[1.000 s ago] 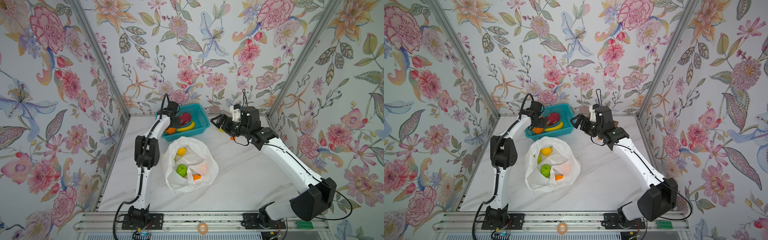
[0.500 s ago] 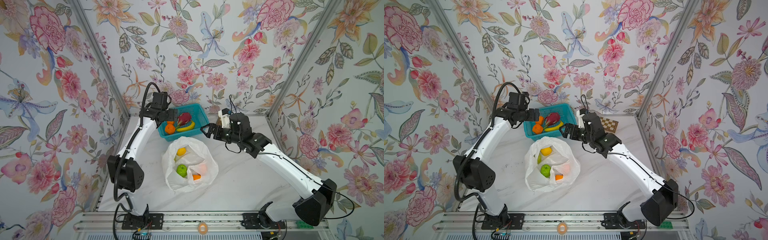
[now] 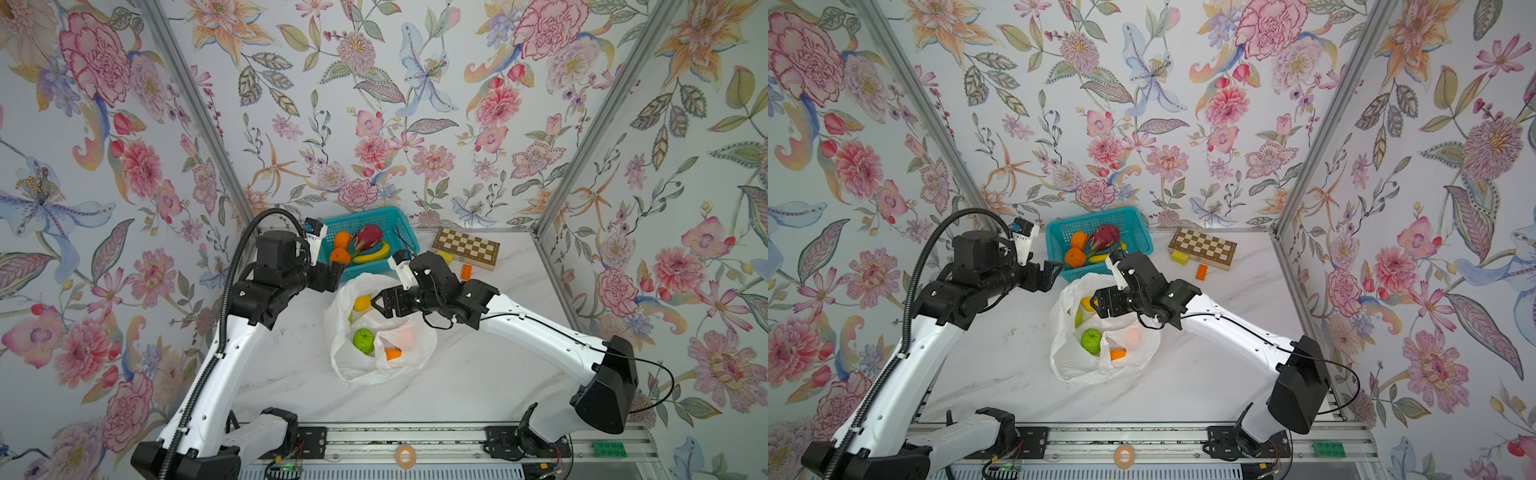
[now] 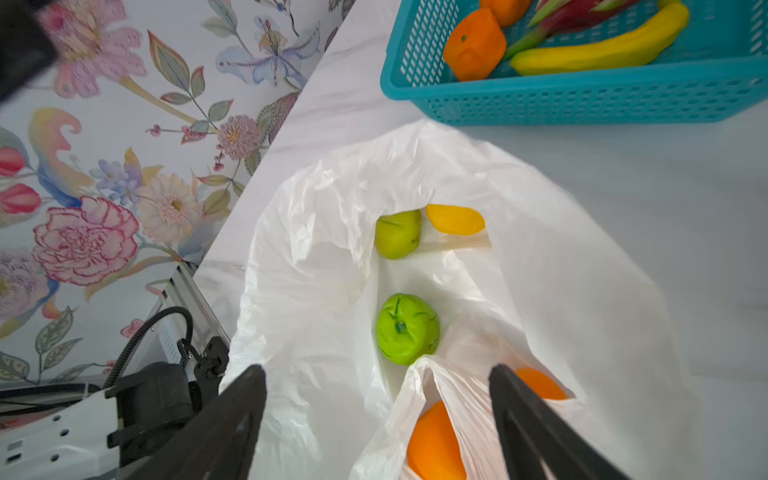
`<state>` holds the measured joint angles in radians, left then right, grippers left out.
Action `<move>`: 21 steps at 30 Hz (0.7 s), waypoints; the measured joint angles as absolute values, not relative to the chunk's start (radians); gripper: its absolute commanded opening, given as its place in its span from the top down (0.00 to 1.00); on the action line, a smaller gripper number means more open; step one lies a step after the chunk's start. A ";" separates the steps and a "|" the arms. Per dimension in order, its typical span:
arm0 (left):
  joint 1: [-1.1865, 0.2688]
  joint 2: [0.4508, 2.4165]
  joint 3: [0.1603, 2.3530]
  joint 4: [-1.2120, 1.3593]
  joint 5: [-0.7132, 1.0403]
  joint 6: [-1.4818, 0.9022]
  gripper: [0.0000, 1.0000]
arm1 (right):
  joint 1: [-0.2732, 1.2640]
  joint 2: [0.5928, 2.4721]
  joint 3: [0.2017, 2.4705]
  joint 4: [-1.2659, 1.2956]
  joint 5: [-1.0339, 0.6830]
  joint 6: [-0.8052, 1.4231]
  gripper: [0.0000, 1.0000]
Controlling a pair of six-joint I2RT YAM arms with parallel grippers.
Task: Untie the knot of the plastic bag and take out the fruit
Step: 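Move the left gripper to the bag rim while the right gripper reaches into the bag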
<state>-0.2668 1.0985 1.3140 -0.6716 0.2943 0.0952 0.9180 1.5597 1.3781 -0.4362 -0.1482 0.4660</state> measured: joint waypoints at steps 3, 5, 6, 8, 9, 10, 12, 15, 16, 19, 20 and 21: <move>-0.267 1.030 1.285 -0.719 0.373 0.165 0.09 | 0.960 1.607 1.378 -0.461 -0.147 0.450 0.21; -0.267 0.997 1.277 -0.767 0.422 0.220 0.09 | 0.980 1.637 1.379 -0.466 -0.149 0.448 0.22; -0.267 0.981 1.274 -0.795 0.446 0.252 0.09 | 0.989 1.654 1.380 -0.469 -0.150 0.448 0.23; -0.267 0.949 1.266 -0.854 0.482 0.310 0.09 | 1.000 1.685 1.384 -0.477 -0.158 0.448 0.23; -0.267 0.931 1.263 -0.887 0.499 0.341 0.09 | 1.001 1.702 1.390 -0.482 -0.162 0.449 0.23; -0.267 0.916 1.263 -0.913 0.511 0.365 0.08 | 1.001 1.721 1.398 -0.485 -0.165 0.449 0.24; -0.267 0.878 1.261 -0.963 0.540 0.421 0.08 | 1.001 1.760 1.417 -0.489 -0.167 0.449 0.24; -0.267 0.825 1.251 -1.011 0.573 0.482 0.07 | 1.001 1.818 1.459 -0.500 -0.167 0.449 0.25; -0.267 0.808 1.247 -1.026 0.581 0.499 0.07 | 1.001 1.837 1.476 -0.508 -0.165 0.448 0.25; -0.267 0.773 1.240 -1.067 0.602 0.538 0.07 | 1.006 1.896 1.532 -0.524 -0.156 0.444 0.25; -0.267 0.769 1.240 -1.078 0.605 0.551 0.07 | 1.008 1.916 1.552 -0.532 -0.152 0.439 0.25; -0.267 0.768 1.240 -1.093 0.607 0.563 0.08 | 1.011 1.935 1.569 -0.538 -0.147 0.435 0.25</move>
